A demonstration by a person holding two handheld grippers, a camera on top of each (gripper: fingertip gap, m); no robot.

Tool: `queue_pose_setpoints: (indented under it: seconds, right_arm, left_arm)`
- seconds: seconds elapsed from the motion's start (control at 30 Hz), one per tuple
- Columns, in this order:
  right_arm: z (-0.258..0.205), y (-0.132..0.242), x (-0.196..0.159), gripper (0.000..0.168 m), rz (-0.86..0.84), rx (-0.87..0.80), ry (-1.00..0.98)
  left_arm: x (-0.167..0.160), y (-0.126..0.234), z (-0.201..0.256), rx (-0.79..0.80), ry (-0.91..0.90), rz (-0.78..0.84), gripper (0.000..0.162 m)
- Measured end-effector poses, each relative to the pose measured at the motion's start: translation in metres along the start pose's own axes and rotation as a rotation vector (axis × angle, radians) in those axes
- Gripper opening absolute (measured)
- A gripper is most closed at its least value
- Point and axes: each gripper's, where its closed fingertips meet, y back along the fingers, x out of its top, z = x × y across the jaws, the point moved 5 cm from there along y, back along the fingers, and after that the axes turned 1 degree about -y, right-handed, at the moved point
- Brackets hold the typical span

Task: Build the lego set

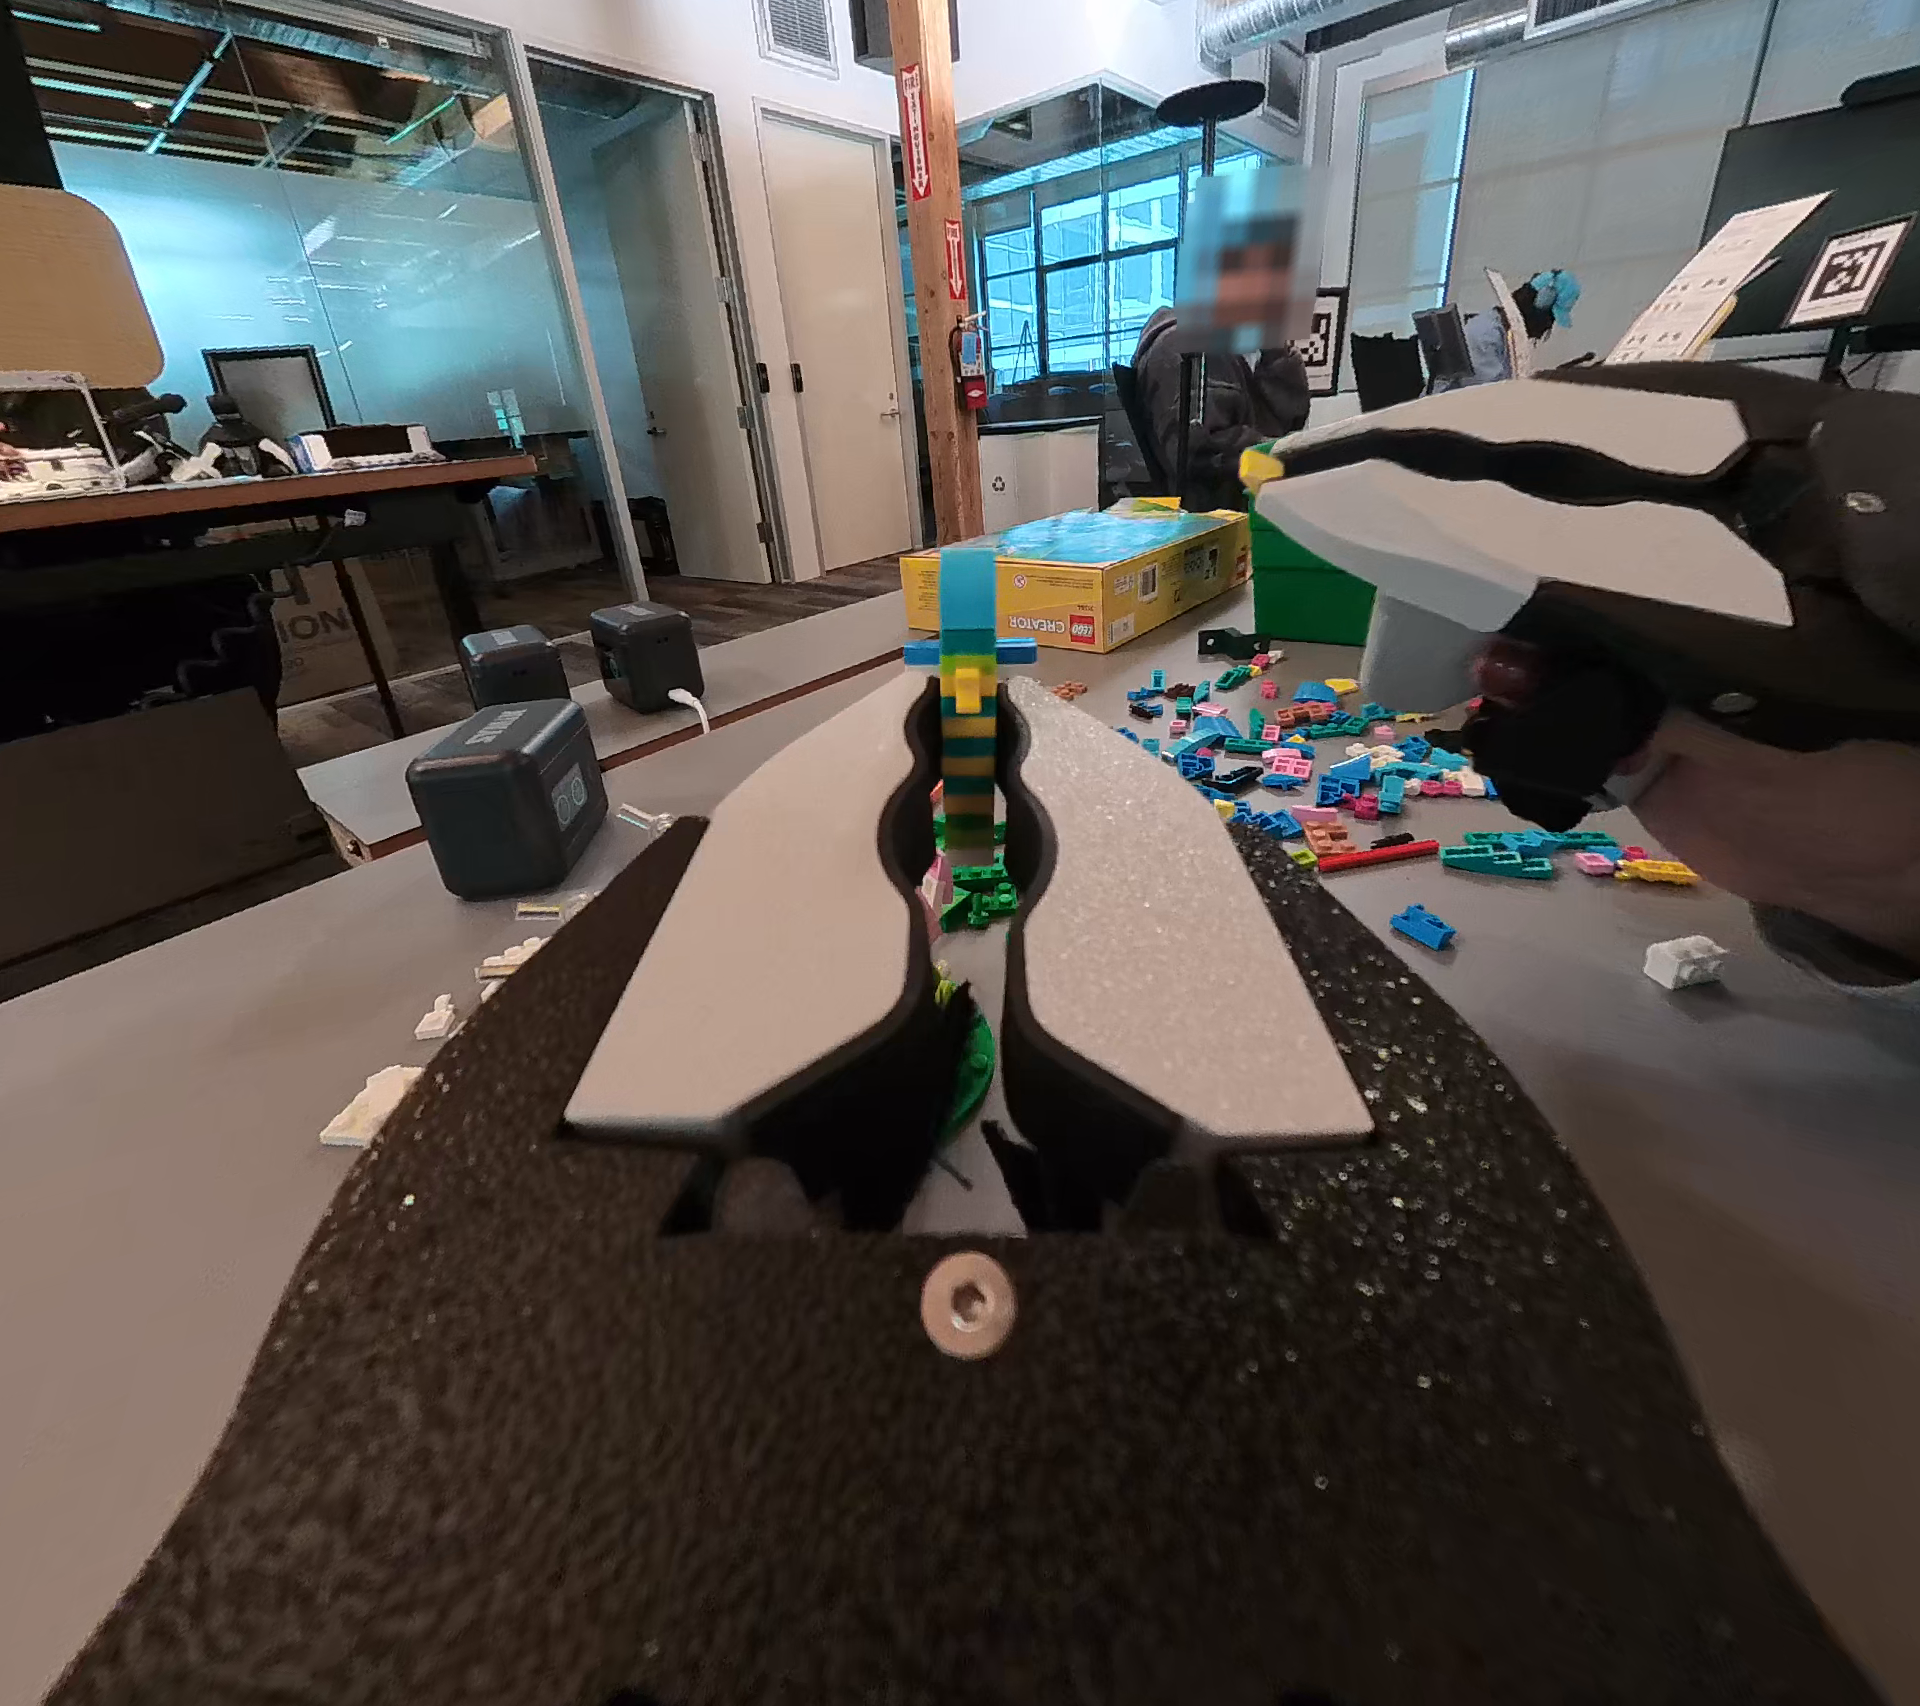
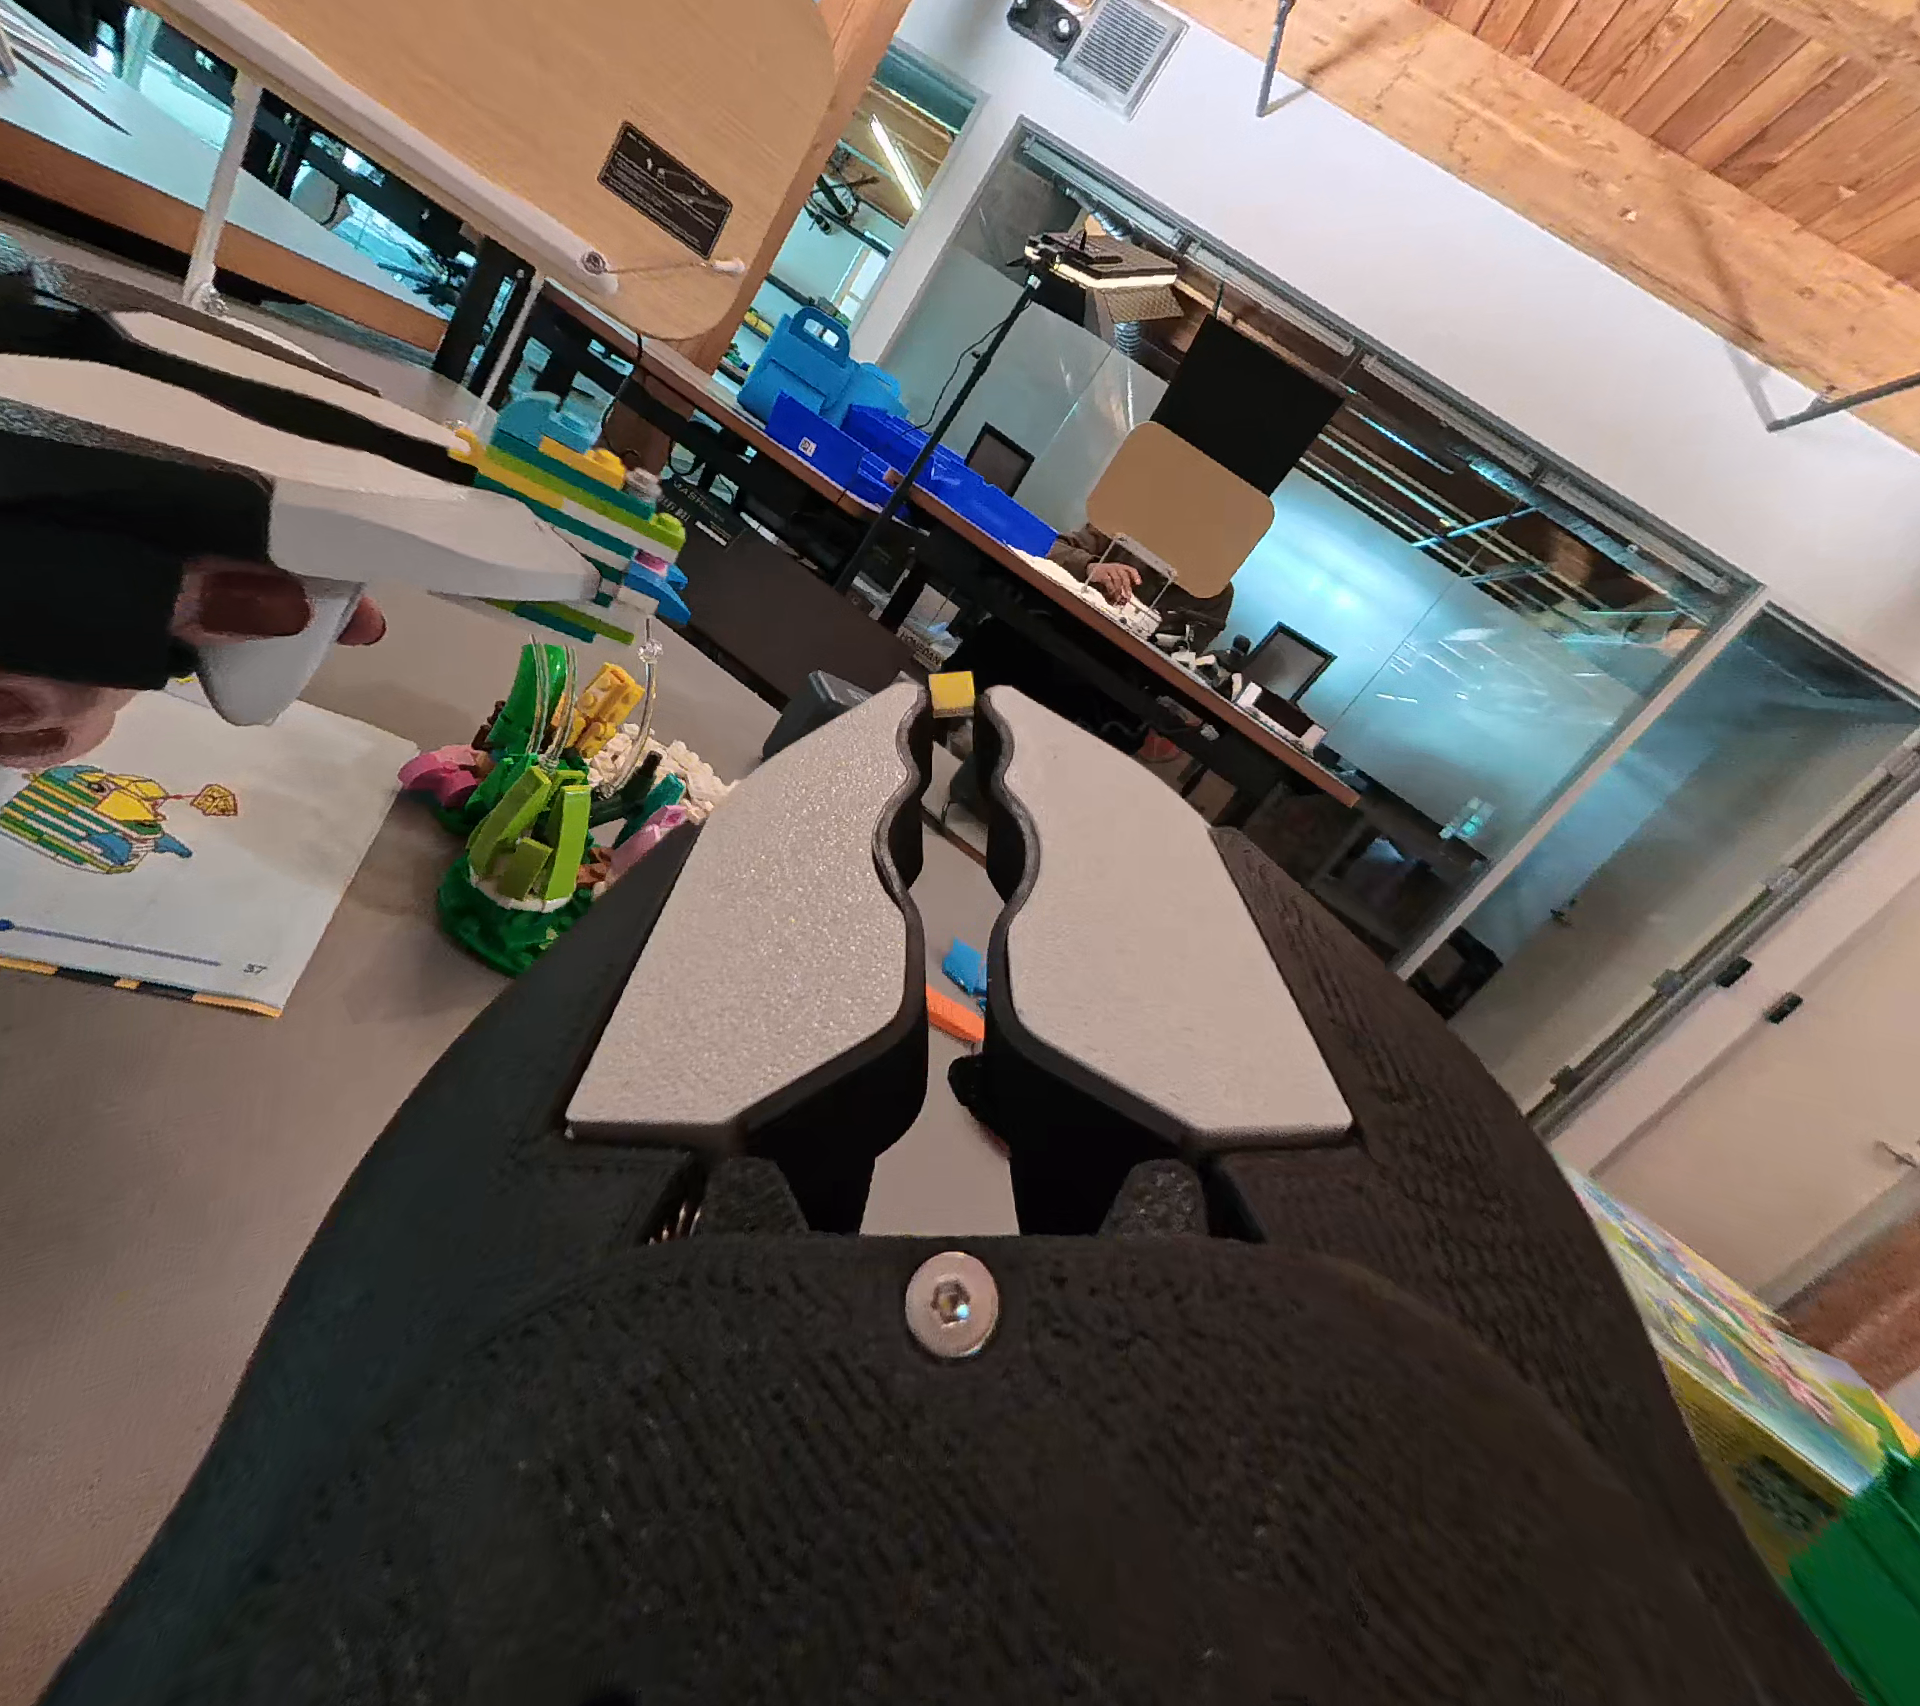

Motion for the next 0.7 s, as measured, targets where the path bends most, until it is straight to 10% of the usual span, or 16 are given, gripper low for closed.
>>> queue_pose_setpoints:
  seconds: [0.4,0.7]
  right_arm:
    - [-0.007,-0.006,0.007,0.006,0.017,0.14,-0.015]
    - [-0.007,-0.037,0.062,0.006,-0.026,0.922,0.094]
  left_arm:
    - [-0.003,-0.004,0.015,-0.16,0.056,-0.036,0.008]
    - [-0.001,-0.005,0.024,-0.329,0.144,0.001,0.008]
